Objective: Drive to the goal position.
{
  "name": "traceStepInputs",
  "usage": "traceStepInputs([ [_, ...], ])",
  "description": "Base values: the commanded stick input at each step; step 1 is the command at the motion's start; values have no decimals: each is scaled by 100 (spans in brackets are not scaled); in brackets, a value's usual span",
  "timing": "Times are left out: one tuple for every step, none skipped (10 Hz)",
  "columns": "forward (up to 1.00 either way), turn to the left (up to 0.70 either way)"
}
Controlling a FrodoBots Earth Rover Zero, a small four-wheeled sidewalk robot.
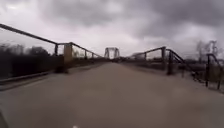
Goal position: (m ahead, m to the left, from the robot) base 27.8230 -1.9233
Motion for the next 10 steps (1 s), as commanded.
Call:
traceStepInputs([
  [100,0],
  [100,-12],
  [100,-37],
  [100,-40],
  [100,-33],
  [100,-21],
  [100,-7],
  [100,0],
  [100,0],
  [100,0],
])
